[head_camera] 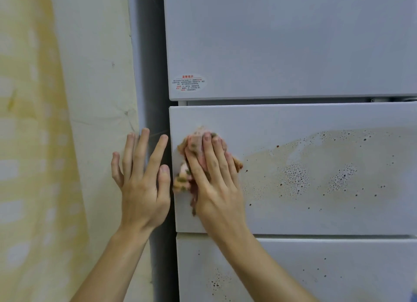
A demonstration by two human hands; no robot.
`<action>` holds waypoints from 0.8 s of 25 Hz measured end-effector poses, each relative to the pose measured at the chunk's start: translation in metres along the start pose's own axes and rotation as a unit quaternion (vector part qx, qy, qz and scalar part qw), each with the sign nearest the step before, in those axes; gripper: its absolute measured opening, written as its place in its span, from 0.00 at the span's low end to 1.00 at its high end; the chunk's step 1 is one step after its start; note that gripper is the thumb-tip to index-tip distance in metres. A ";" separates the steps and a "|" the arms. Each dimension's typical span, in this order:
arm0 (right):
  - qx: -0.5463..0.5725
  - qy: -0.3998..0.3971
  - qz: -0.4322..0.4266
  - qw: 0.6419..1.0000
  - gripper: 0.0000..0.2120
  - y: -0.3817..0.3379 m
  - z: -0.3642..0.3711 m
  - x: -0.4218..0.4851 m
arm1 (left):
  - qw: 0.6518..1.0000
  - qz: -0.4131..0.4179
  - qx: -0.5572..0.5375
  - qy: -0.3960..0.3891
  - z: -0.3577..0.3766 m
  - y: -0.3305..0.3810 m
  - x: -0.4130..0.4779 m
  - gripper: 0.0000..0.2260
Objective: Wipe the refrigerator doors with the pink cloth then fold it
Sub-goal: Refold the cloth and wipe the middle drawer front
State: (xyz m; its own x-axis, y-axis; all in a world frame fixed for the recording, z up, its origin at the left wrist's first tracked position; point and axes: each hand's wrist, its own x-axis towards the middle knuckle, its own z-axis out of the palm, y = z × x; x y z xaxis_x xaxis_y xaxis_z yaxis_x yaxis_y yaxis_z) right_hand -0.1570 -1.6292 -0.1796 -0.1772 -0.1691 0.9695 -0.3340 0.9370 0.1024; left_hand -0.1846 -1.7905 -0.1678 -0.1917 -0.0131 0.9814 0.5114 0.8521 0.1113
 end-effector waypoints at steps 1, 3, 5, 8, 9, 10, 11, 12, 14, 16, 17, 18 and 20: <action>0.010 0.021 0.028 0.999 0.29 -0.006 0.004 0.007 | 1.000 -0.006 -0.012 0.000 -0.002 0.001 0.001 0.24; 0.034 0.037 0.044 0.998 0.27 -0.016 0.014 -0.009 | 0.999 -0.015 -0.030 0.001 -0.003 0.005 -0.002 0.25; 0.052 0.004 -0.009 0.999 0.26 -0.019 0.021 -0.054 | 0.999 -0.019 -0.030 -0.001 0.000 0.010 -0.006 0.25; 0.034 -0.071 -0.099 0.992 0.29 0.008 0.012 -0.109 | 1.000 -0.026 -0.003 -0.003 0.009 0.021 -0.017 0.26; 0.029 -0.077 -0.104 0.991 0.30 0.019 0.005 -0.113 | 1.000 -0.027 -0.002 -0.004 0.013 0.024 -0.021 0.27; 0.027 -0.071 -0.093 0.993 0.31 0.027 -0.003 -0.109 | 1.000 -0.026 -0.003 -0.006 0.016 0.027 -0.024 0.28; 0.025 -0.058 -0.067 0.996 0.32 0.032 -0.011 -0.097 | 1.000 -0.024 -0.005 -0.009 0.019 0.030 -0.027 0.28; 0.022 -0.043 -0.034 0.998 0.35 0.035 -0.018 -0.078 | 1.000 -0.022 -0.007 -0.011 0.021 0.031 -0.028 0.28; 0.020 -0.005 -0.004 1.000 0.35 0.039 -0.028 -0.024 | 1.000 -0.019 -0.007 -0.012 0.023 0.035 -0.029 0.29; 0.030 0.028 -0.005 0.999 0.29 0.041 -0.032 0.029 | 1.000 -0.022 -0.008 -0.008 0.023 0.038 -0.027 0.29; 0.031 0.037 -0.002 0.999 0.27 0.041 -0.032 0.049 | 1.000 -0.022 -0.009 -0.004 0.023 0.040 -0.025 0.30; 0.027 0.044 0.004 0.999 0.26 0.040 -0.030 0.059 | 1.000 -0.019 -0.010 0.000 0.022 0.041 -0.023 0.30; 0.015 0.045 0.012 0.999 0.26 0.037 -0.024 0.049 | 1.000 -0.004 -0.031 0.006 0.022 0.043 -0.020 0.31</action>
State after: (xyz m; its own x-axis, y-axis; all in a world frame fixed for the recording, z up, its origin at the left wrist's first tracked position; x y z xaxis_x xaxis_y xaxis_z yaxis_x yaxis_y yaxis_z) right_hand -0.1555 -1.5958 -0.1226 -0.1028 -0.1174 0.9877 -0.3580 0.9308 0.0734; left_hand -0.1771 -1.7422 -0.1862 -0.1855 -0.0257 0.9823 0.5607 0.8182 0.1273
